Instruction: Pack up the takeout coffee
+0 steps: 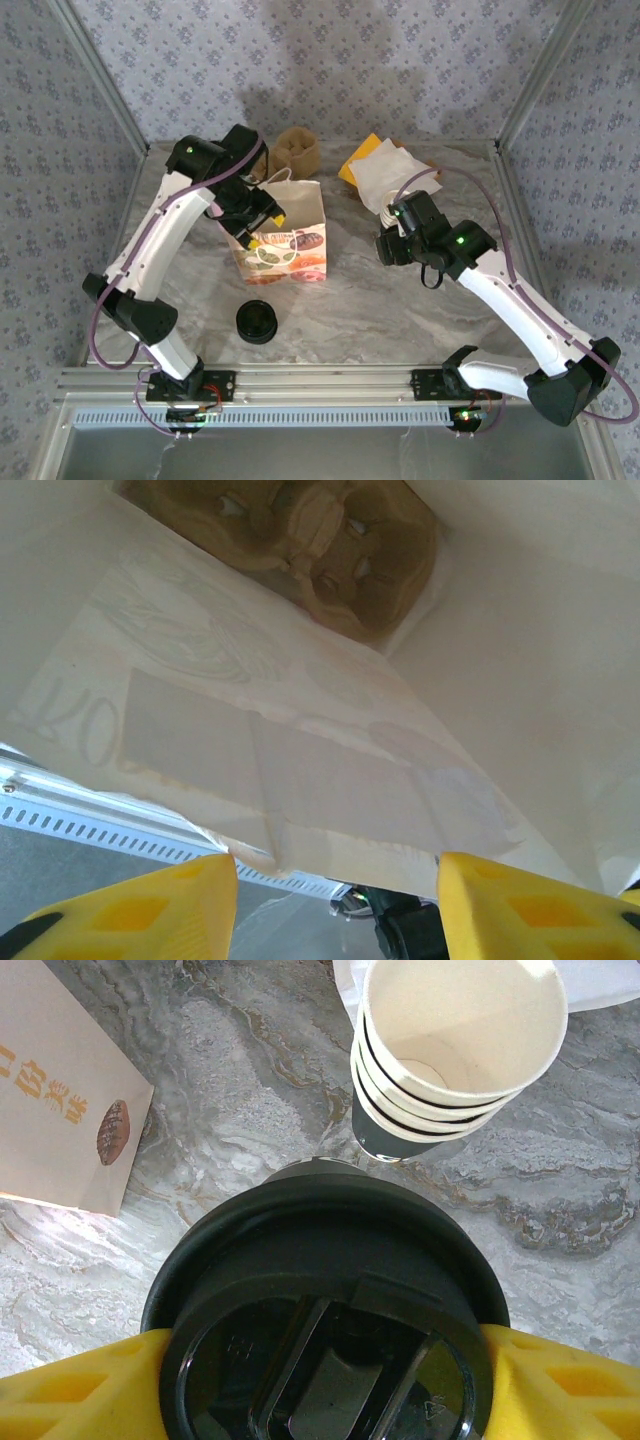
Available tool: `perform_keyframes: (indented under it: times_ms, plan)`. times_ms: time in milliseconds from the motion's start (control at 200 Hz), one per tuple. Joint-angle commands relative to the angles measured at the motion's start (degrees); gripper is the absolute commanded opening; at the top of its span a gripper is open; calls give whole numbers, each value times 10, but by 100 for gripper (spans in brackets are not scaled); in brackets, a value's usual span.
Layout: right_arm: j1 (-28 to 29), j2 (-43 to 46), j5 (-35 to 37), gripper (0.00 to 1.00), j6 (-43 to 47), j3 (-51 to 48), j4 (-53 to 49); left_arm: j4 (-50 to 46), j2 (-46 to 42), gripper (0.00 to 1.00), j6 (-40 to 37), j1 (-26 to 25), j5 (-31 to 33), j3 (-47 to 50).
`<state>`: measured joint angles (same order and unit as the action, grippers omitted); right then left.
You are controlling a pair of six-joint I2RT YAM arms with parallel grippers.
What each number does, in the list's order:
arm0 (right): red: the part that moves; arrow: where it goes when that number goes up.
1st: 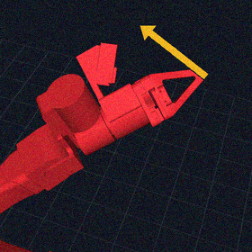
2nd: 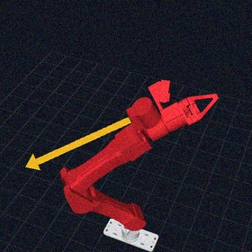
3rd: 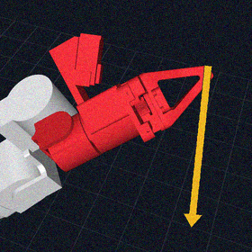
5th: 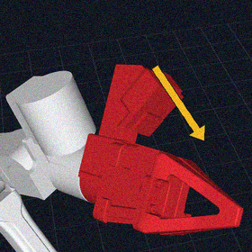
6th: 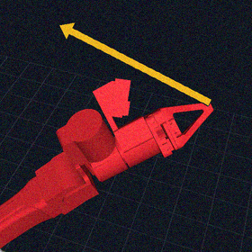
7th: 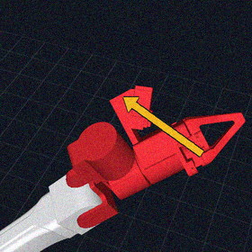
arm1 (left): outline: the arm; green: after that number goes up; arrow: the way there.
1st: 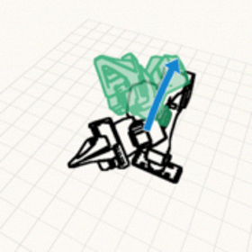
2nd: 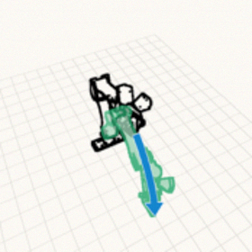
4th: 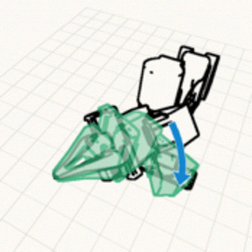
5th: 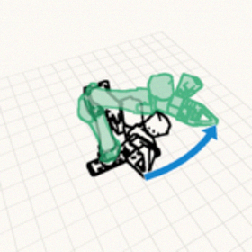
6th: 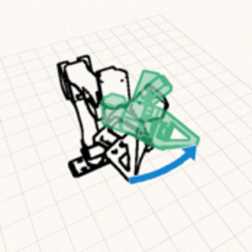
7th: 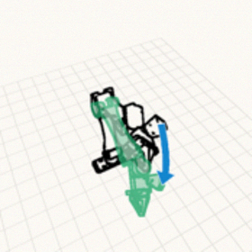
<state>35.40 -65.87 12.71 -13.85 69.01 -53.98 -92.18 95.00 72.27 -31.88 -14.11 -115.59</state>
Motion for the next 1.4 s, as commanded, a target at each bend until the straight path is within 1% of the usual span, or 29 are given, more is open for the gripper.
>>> perform_keyframes:
  times_ms: [0, 45, 160, 180, 310, 590, 730, 879, 934, 1019, 1084, 1264, 1394]
  plan:
    - [4, 13, 14, 72, 10, -2, -2, -17, -7, 53, 69, 5, -11, 18]
    - [4, 13, 14, 72, 10, -2, 0, -11, -10, 51, 68, 5, -15, 26]
    - [4, 13, 14, 72, 9, -2, 2, -1, -14, 50, 67, 8, -19, 35]
    - [3, 13, 13, 72, 9, -2, 1, 1, -15, 49, 66, 9, -20, 50]
    - [5, 13, 14, 72, 9, -2, 1, 9, -17, 45, 61, 14, -25, 57]
    - [10, 12, 17, 72, 9, -2, 2, 11, -19, 30, 50, 19, -36, 64]
    - [12, 10, 19, 72, 8, -2, 3, 15, -21, 25, 44, 20, -44, 68]
    - [14, 9, 21, 72, 9, 1, 1, 17, -17, 14, 29, 22, -61, 66]
    - [14, 9, 21, 72, 10, 5, -2, 15, -15, 12, 22, 21, -68, 62]
    - [14, 7, 25, 72, 11, 13, -7, 19, -7, 8, -7, 22, -88, 54]
    - [14, 8, 28, 72, 11, 20, -12, 4, 7, 6, -35, 21, -96, 34]
    - [14, 9, 29, 72, 12, 41, -36, -46, 44, 5, -107, 24, -105, -33]
    - [14, 16, 28, 72, 11, 52, -59, -57, 62, 5, -142, 24, -117, -53]
